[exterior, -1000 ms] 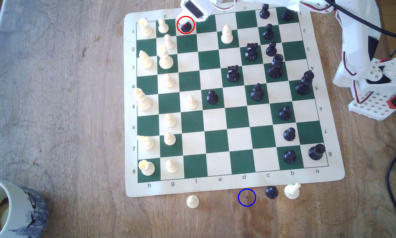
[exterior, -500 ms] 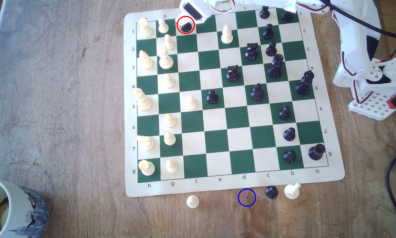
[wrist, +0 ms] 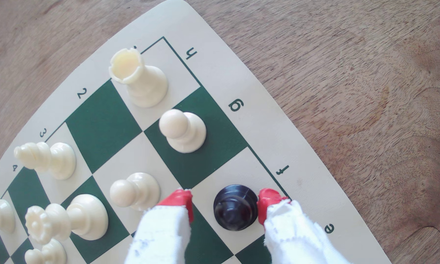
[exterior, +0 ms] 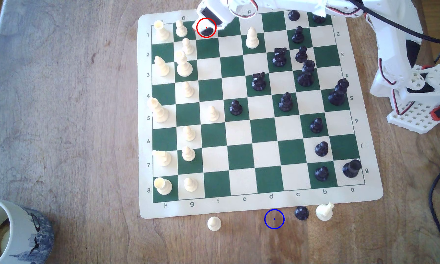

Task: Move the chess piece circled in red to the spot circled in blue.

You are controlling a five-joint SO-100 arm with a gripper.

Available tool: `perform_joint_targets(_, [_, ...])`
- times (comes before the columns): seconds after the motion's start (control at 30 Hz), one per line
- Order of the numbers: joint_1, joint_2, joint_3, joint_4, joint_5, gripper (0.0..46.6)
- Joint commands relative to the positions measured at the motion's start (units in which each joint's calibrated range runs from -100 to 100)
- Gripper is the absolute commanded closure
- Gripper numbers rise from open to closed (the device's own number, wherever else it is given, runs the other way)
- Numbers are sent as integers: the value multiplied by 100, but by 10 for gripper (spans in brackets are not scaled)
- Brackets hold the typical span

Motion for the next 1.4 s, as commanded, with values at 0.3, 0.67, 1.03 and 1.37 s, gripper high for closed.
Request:
perform_joint_targets(0.3, [-56, -227, -487, -38, 0, 389])
perform_joint_targets(0.67, [-40, -991, -922, 749, -78, 435])
perform_joint_targets(1.03, [-916, -3750, 120, 2313, -39, 438])
perform_joint_targets(1.37, [-3443, -5320, 2006, 2370, 122, 436])
